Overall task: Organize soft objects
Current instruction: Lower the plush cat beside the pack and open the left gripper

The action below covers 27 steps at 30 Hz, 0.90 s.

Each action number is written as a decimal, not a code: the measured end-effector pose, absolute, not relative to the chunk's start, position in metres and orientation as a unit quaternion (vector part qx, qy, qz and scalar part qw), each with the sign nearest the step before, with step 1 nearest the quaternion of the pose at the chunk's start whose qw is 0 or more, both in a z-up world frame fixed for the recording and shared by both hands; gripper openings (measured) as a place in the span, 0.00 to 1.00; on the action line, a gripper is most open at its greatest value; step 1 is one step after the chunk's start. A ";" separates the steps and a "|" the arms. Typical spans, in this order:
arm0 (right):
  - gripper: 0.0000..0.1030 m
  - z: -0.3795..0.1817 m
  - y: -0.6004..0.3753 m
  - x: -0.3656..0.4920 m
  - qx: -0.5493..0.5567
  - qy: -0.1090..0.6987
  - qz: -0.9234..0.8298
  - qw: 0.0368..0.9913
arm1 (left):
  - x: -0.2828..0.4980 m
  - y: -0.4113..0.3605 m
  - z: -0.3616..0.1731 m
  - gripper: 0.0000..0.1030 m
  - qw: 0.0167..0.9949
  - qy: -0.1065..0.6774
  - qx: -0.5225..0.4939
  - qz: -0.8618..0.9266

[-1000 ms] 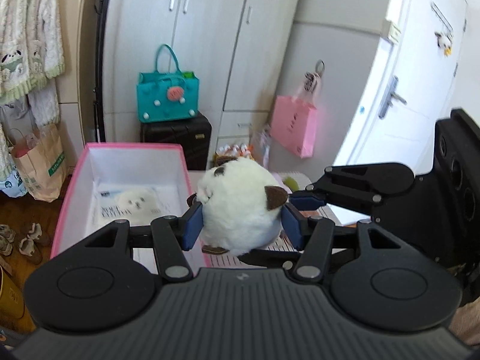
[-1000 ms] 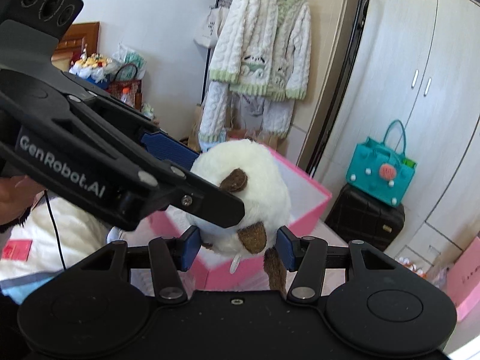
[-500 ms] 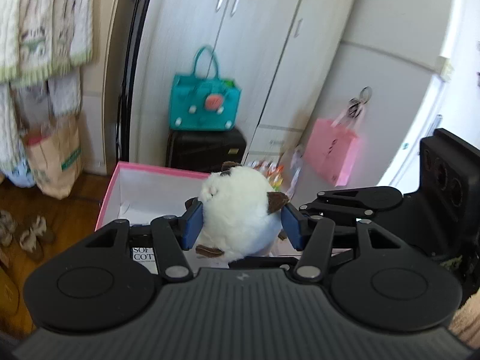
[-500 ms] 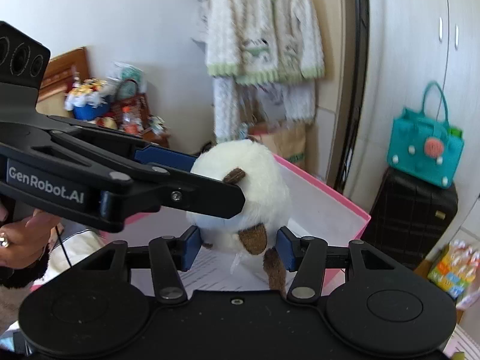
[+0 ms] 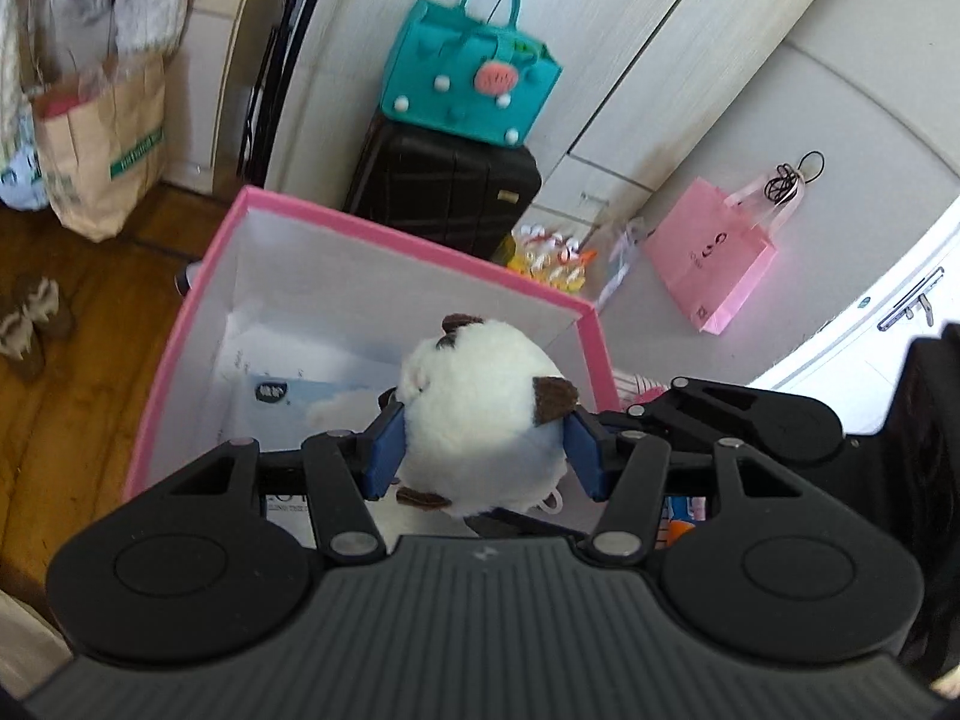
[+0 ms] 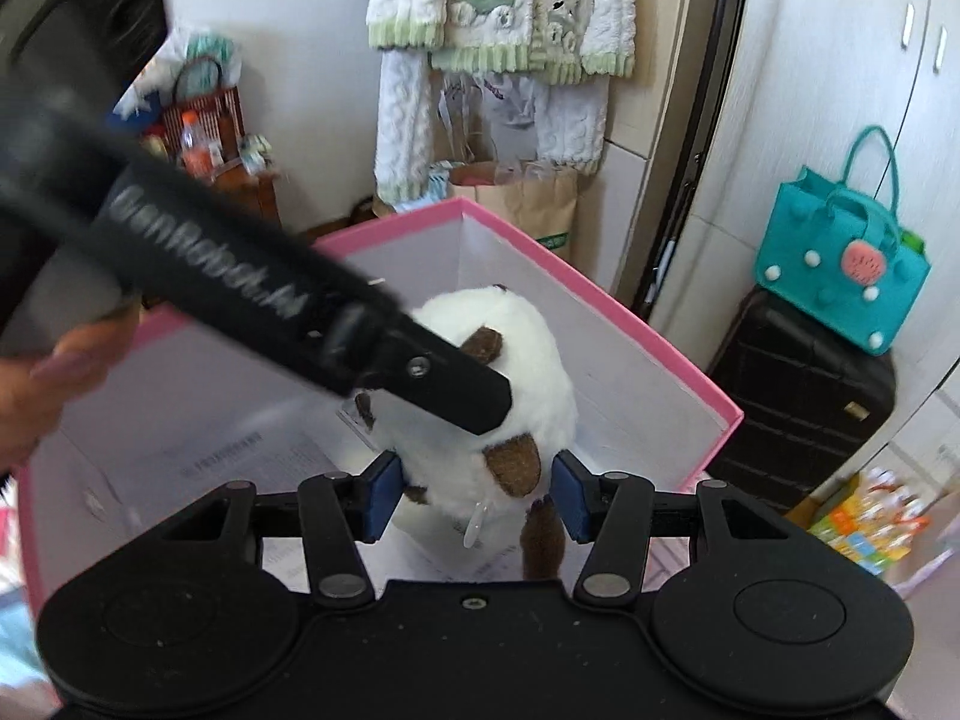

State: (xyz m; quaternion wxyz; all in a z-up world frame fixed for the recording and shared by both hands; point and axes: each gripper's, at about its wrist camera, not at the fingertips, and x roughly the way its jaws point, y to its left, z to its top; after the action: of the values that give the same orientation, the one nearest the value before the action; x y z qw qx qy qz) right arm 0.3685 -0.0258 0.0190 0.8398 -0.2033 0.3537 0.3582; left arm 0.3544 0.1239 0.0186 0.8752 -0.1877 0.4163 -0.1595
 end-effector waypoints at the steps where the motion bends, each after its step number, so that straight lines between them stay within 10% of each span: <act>1: 0.56 0.018 -0.026 0.369 -0.212 0.352 0.355 0.840 | 0.357 0.123 0.016 0.54 0.872 0.422 -0.190 -0.161; 27: 0.56 0.049 -0.091 0.330 -0.131 0.334 0.428 0.830 | 0.364 0.100 -0.013 0.38 0.836 0.497 -0.187 -0.140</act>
State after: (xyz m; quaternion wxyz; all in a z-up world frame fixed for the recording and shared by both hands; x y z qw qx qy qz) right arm 0.3299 -0.0911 0.0486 0.8297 -0.1311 0.3338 0.4277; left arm 0.3637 0.0995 -0.0131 0.8355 -0.1872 0.4973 -0.1400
